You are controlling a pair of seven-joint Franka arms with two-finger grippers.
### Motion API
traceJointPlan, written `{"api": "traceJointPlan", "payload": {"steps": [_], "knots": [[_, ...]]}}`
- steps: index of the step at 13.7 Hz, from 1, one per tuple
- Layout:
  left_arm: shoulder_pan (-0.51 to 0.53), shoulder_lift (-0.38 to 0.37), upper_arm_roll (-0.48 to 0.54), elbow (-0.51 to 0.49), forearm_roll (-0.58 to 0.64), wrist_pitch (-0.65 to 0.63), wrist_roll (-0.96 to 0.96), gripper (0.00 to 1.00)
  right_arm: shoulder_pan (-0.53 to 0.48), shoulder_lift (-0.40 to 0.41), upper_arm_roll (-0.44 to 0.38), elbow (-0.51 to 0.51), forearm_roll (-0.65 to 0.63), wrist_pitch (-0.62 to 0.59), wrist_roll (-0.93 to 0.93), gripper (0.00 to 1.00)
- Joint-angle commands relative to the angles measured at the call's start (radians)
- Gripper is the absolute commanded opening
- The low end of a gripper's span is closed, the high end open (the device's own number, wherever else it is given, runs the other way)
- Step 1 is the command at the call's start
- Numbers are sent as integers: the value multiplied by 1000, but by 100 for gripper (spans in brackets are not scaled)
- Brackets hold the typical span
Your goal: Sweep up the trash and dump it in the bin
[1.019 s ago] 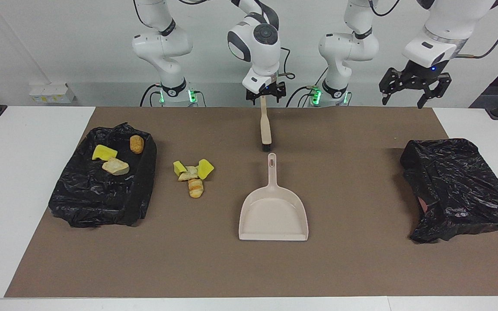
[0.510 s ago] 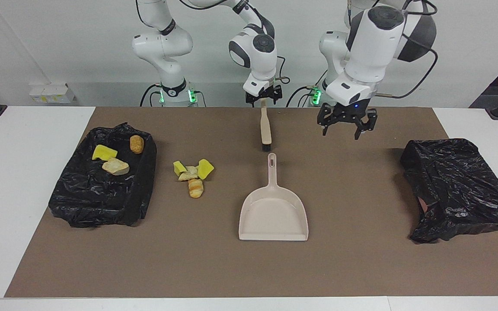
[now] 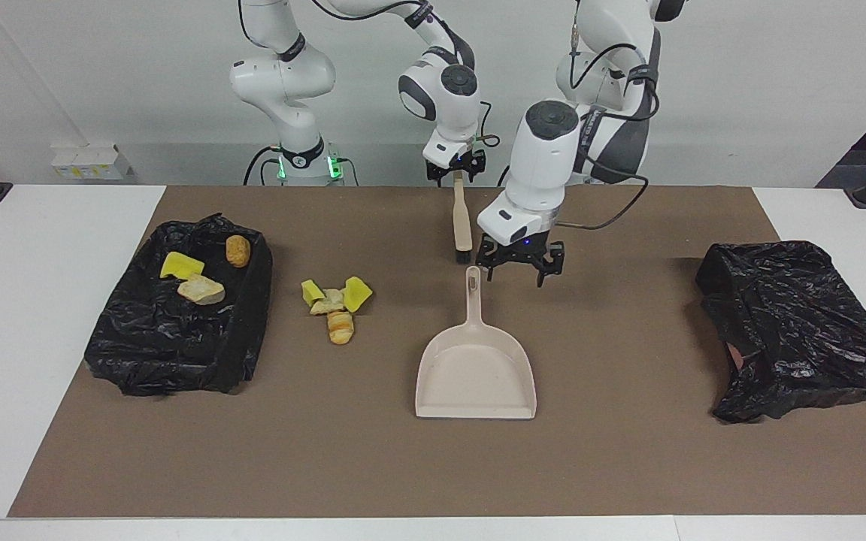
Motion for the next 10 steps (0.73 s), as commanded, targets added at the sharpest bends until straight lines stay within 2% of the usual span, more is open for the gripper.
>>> {"api": "traceJointPlan", "payload": {"steps": [1, 4, 7, 10], "knots": [[-55, 38, 19, -26, 8, 79, -69, 100, 1, -4, 8, -16, 27, 29, -19, 0], [-73, 22, 15, -100, 6, 150, -72, 100, 0, -1, 6, 15, 24, 0, -11, 0], [-82, 23, 14, -134, 6, 158, -72, 100, -15, -24, -13, 79, 18, -158, -31, 0], [-87, 26, 15, -143, 5, 181, -73, 100, -28, -169, -119, 70, 19, -340, -165, 0]]}}
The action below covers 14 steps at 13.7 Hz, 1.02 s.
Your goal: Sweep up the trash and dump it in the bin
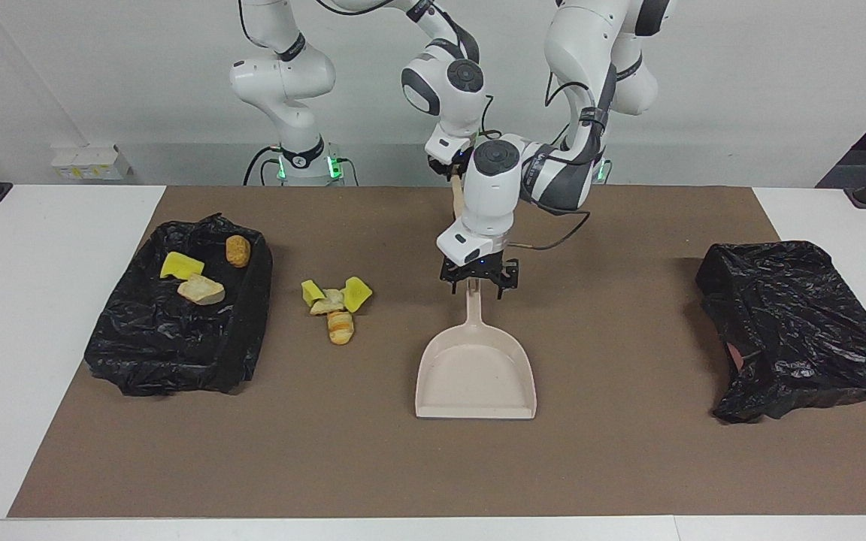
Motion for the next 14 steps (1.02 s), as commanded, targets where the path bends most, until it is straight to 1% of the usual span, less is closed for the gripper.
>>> {"api": "traceJointPlan", "payload": {"steps": [1, 3, 5, 6, 8, 9, 10, 11, 12, 13, 14], "knots": [[-18, -33, 16, -48, 3, 22, -15, 100, -26, -145, -102, -14, 20, -156, -151, 0], [-18, -33, 16, -47, -1, 17, -29, 91, -30, -222, -172, -31, 20, -219, -173, 0], [-20, -35, 14, -51, -3, 13, -29, 83, -47, -261, -231, -42, 6, -238, -179, 0], [-20, -35, 14, -51, -3, 11, -29, 76, -67, -277, -257, -43, -14, -233, -179, 0], [-18, -35, 14, -53, -4, 10, -29, 65, -98, -261, -329, -45, -130, -183, -212, 0], [-18, -36, 14, -53, -4, 11, -23, 58, -107, -245, -356, -55, -169, -145, -255, 0], [-18, -35, 14, -51, -4, 14, -28, 54, -127, -236, -373, -60, -210, -123, -298, 0], [-18, -35, 14, -51, -4, 13, -29, 45, -141, -218, -386, -59, -255, -99, -334, 0], [-18, -35, 16, -50, -4, 10, -26, 29, -147, -201, -415, -59, -296, -83, -373, 0], [-18, -35, 16, -47, -4, 8, -20, 17, -149, -177, -448, -57, -365, -76, -418, 0], [-18, -35, 19, -45, -1, 4, -14, 10, -149, -150, -502, -57, -437, -66, -482, 0]]}}
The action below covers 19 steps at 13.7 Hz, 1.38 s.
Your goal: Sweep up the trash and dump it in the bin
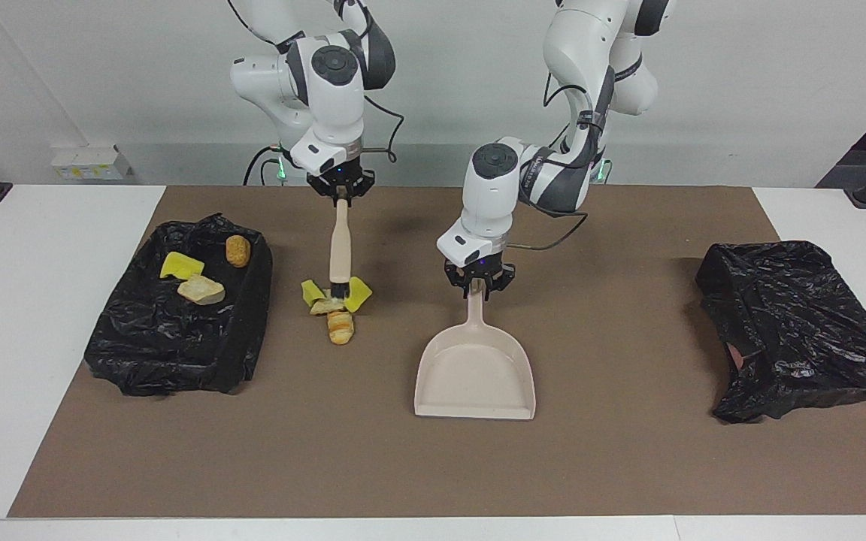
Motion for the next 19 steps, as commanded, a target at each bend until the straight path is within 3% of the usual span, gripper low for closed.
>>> {"api": "traceJointPlan", "payload": {"steps": [1, 4, 7, 10, 16, 19], "knots": [[-17, -33, 18, -37, 5, -7, 14, 0, -9, 61, -108, 3, -133, 57, -149, 0], [-1, -91, 29, -32, 8, -98, 208, 0, -7, 128, -173, 9, -175, 95, -194, 0], [59, -162, 32, -31, 13, -253, 490, 0, -7, 185, -172, 8, -219, 70, -203, 0], [108, -199, 32, -34, 13, -381, 861, 0, -3, 189, -164, 9, -190, 45, -196, 0], [150, -228, 34, -109, 44, -303, 1279, 0, 31, 217, -141, 8, 9, 43, -171, 0], [131, -248, 32, -178, 103, -228, 1302, 0, 36, 225, -121, 8, 46, 51, -164, 0]]}}
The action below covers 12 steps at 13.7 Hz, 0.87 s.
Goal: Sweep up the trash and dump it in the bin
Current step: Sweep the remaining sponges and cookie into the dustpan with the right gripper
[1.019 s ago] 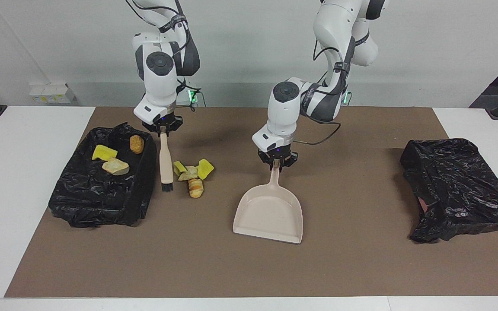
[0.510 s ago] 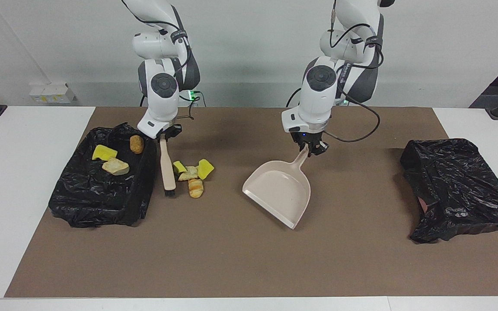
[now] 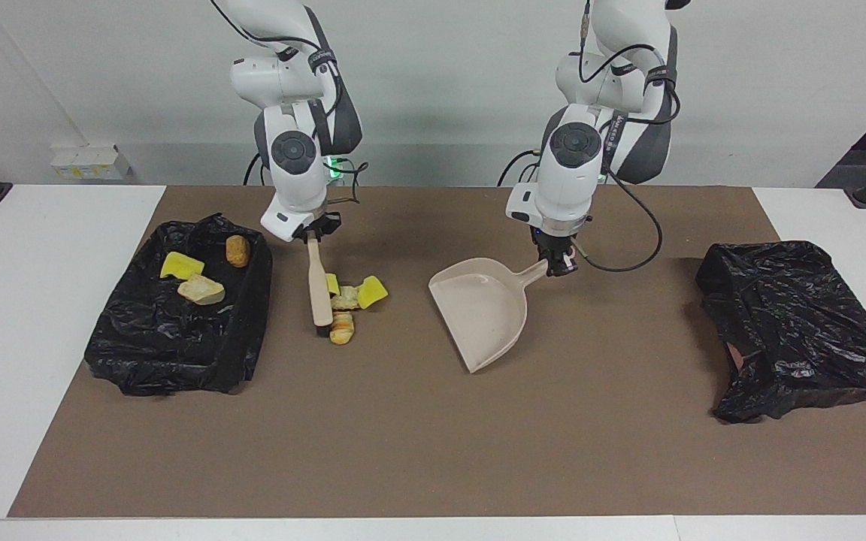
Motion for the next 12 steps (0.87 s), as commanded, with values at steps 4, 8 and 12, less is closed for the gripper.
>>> {"api": "traceJointPlan", "payload": {"steps": [4, 8, 12], "knots": [[-54, -88, -8, -175, 106, 154, 27, 0, 8, 42, 83, 8, 153, 19, 22, 0], [-97, -94, -8, -244, 163, 229, 27, 0, 12, 53, 166, 10, 294, 79, 45, 0], [-81, -103, -10, -261, 162, 225, 35, 0, 10, 110, 241, 94, 446, 114, 131, 0]]}}
